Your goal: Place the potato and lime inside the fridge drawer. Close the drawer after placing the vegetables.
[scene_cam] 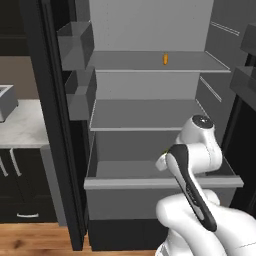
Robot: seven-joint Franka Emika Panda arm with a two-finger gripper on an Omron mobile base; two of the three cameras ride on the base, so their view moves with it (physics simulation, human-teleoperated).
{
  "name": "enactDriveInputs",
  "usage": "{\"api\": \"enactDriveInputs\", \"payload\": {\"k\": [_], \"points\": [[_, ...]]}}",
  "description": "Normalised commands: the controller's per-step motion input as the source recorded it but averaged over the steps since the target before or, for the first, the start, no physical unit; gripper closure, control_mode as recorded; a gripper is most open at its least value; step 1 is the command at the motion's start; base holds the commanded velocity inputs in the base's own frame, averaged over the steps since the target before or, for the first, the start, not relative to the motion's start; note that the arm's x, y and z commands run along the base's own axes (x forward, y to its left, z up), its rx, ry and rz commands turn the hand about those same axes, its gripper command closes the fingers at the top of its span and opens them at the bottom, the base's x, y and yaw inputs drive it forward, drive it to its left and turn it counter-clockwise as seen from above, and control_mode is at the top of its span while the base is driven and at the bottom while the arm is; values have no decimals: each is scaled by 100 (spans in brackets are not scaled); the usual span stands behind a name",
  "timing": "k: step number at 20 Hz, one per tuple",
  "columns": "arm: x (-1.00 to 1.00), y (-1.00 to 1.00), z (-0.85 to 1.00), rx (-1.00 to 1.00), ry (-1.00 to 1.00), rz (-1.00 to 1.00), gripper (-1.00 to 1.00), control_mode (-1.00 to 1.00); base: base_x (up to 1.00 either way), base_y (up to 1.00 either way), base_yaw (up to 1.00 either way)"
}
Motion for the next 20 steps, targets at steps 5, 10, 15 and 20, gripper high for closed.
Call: {"api": "enactDriveInputs", "payload": {"k": [5, 10, 15, 20], "points": [[100, 13, -17, 3, 10, 0, 100, -100, 0, 0, 0], [85, 38, -43, -1, 15, -1, 100, -100, 0, 0, 0], [53, 12, -53, -1, 19, 0, 100, -100, 0, 0, 0], [30, 0, -54, -1, 18, 0, 100, -100, 0, 0, 0]]}}
